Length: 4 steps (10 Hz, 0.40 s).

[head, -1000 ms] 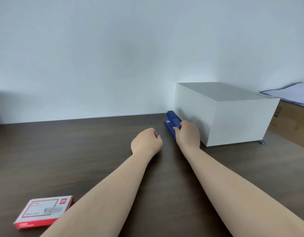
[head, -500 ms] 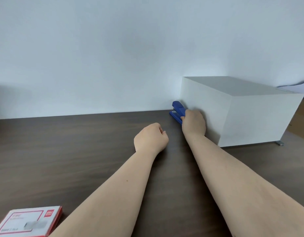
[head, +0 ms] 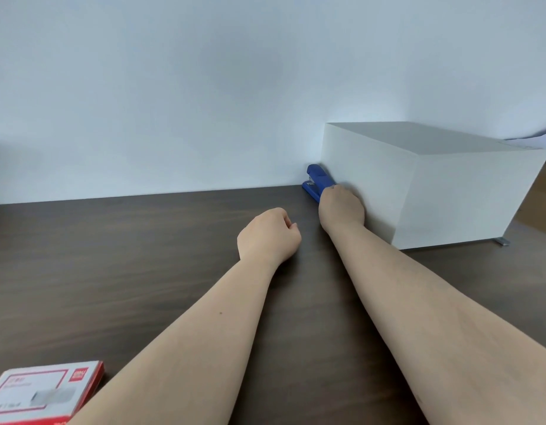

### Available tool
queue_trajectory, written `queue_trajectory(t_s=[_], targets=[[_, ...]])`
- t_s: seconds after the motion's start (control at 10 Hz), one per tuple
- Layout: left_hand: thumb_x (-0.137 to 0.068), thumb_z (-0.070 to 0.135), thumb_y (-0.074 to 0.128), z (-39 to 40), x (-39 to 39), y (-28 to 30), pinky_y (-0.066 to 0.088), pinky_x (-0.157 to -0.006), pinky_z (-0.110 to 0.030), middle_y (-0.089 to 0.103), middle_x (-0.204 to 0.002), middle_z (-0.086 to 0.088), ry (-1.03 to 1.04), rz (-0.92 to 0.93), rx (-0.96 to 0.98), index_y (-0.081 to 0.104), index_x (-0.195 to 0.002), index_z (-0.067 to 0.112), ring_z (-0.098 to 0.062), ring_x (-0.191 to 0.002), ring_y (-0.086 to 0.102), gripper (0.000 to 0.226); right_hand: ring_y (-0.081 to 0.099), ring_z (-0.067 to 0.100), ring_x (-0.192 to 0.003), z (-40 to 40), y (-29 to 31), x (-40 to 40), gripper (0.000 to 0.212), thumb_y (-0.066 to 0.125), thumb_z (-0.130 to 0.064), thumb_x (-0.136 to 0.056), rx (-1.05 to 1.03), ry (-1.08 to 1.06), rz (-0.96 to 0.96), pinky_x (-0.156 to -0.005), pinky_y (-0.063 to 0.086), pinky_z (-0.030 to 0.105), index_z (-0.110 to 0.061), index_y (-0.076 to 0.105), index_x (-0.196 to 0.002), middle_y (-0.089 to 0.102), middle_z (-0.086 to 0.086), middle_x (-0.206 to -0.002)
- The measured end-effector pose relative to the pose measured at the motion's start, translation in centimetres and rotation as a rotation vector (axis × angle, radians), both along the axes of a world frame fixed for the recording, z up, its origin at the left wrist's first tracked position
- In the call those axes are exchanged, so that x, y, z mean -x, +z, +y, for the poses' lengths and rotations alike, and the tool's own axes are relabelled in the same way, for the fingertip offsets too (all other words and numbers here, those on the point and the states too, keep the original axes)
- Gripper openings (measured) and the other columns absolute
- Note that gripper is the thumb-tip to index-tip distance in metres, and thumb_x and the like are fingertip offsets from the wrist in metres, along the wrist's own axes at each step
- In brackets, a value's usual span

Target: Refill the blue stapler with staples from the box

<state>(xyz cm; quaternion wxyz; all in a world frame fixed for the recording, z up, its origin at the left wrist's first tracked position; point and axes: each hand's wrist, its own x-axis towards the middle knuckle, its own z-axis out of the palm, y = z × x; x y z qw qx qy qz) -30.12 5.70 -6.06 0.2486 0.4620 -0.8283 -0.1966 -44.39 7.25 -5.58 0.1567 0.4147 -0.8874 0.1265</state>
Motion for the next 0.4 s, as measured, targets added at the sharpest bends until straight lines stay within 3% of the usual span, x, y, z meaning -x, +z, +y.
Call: queue_trajectory(t_s=[0.2,0.4], targets=[[-0.086,0.033,0.049,0.1,-0.2,0.0,0.039,-0.069,-0.029,0.058,-0.086,0.006,-0.006,-0.003,0.007,0.059,-0.087,0.023,-0.019,-0.083,0.052,0.014,0.056,0.036,-0.111,0.2,-0.4,0.1,0.034,0.035,0.001,-0.091,0.1,-0.002,-0.053,-0.084,0.048,0.041,0.006,0.046,-0.122,0.056,0.021,-0.123],[-0.086,0.032,0.049,0.9,-0.8,0.3,0.041,-0.07,-0.029,0.066,-0.097,0.002,-0.017,0.036,-0.043,0.061,-0.091,0.021,-0.02,-0.083,0.052,0.017,0.056,0.037,-0.103,2.9,-0.3,-1.2,0.031,0.037,-0.003,-0.091,0.106,0.044,-0.102,-0.073,0.045,0.04,-0.001,0.05,-0.118,0.056,0.02,-0.117]])
